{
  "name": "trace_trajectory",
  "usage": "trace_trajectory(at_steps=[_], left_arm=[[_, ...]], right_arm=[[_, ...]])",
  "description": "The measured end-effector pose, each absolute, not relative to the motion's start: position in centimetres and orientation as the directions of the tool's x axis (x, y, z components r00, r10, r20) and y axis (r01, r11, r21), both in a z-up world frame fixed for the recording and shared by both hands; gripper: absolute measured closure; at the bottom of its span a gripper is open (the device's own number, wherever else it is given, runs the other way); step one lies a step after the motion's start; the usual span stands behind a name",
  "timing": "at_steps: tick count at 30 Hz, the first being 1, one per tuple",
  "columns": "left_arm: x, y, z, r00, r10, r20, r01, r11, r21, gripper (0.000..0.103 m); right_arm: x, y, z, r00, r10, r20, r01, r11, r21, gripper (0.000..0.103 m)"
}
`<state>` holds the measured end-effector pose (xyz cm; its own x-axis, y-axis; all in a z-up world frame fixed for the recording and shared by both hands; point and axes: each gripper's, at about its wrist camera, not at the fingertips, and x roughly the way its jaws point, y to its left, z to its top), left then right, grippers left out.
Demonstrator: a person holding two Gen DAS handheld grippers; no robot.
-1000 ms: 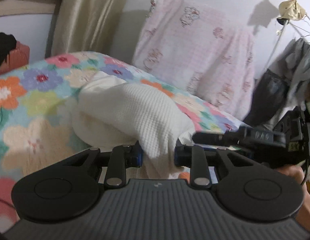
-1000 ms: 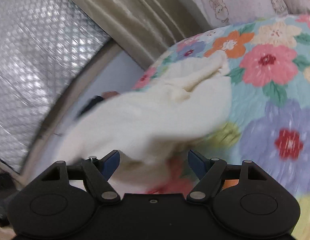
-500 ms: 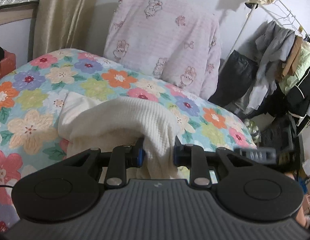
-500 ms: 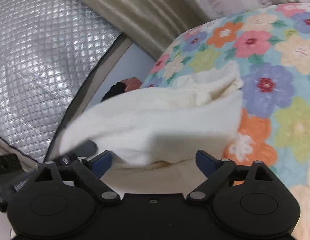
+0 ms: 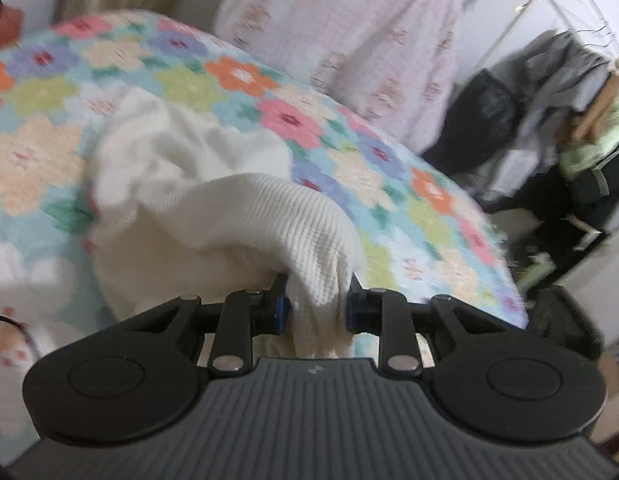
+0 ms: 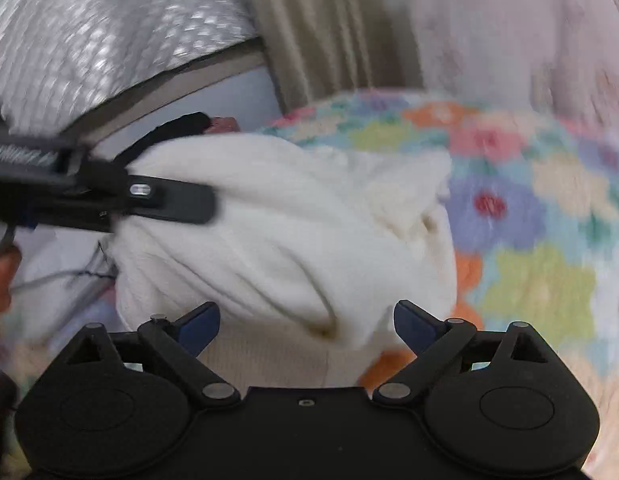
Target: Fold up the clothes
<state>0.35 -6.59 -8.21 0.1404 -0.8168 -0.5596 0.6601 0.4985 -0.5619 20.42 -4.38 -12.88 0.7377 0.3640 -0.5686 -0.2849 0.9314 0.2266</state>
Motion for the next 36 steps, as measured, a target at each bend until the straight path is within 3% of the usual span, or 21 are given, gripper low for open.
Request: trace_trajectory(at_steps=[2, 4, 7, 10, 12, 15, 19, 25, 29, 33, 36], left_arm=[[1.2, -6.5, -8.7, 0.117, -0.834, -0.539, 0.640, 0.478, -0.601, 0.078], [1.5, -6.8, -8.2, 0.137, -0.841, -0.523, 0.648, 0.475, -0.595, 0.078], [1.2, -8.1, -6.1, 0.141, -0.861, -0.489, 0.681, 0.443, -0.583, 0.075], [0.1, -9.8, -3.7, 0.171, -0.871, -0.461, 0.742, 0.422, -0.522, 0.061], [-0.6, -10.8, -2.9, 0.228, -0.853, -0.469, 0.764, 0.456, -0.457, 0.048], [-1.3, -11.3, -3.0, 0.293, -0.811, -0.506, 0.772, 0.513, -0.376, 0.036], [-0.9, -11.7, -6.1, 0.326, -0.720, -0.612, 0.729, 0.604, -0.322, 0.036], [0.8, -10.2, -12.5, 0.367, -0.576, -0.731, 0.642, 0.725, -0.249, 0.031], [2.3, -8.9, -16.0, 0.302, -0.563, -0.769, 0.584, 0.747, -0.317, 0.028], [4.0, -8.3, -17.9, 0.235, -0.609, -0.757, 0.512, 0.740, -0.436, 0.028], [4.5, -8.5, -18.3, 0.232, -0.614, -0.754, 0.488, 0.744, -0.456, 0.023]], right_arm=[[20.9, -3.8, -13.0, 0.751, 0.356, -0.556, -0.303, 0.934, 0.188, 0.018], [21.1, -3.8, -12.3, 0.761, 0.360, -0.540, -0.317, 0.932, 0.175, 0.062], [20.9, -4.4, -10.3, 0.813, 0.296, -0.502, -0.270, 0.955, 0.125, 0.079], [20.6, -6.4, -8.9, 0.869, 0.189, -0.458, -0.176, 0.982, 0.071, 0.083], [21.8, -8.9, -9.8, 0.871, 0.074, -0.485, -0.060, 0.997, 0.044, 0.085], [23.3, -13.1, -12.4, 0.833, -0.041, -0.552, 0.065, 0.998, 0.025, 0.087], [23.8, -16.7, -15.1, 0.793, -0.071, -0.605, 0.146, 0.986, 0.075, 0.088], [24.0, -16.2, -16.0, 0.780, -0.108, -0.617, 0.142, 0.990, 0.006, 0.088], [23.5, -16.3, -16.0, 0.778, -0.096, -0.621, 0.135, 0.991, 0.016, 0.087], [23.5, -16.8, -16.6, 0.772, -0.074, -0.632, 0.133, 0.990, 0.047, 0.086], [23.2, -17.4, -17.3, 0.757, -0.063, -0.651, 0.157, 0.984, 0.088, 0.082]])
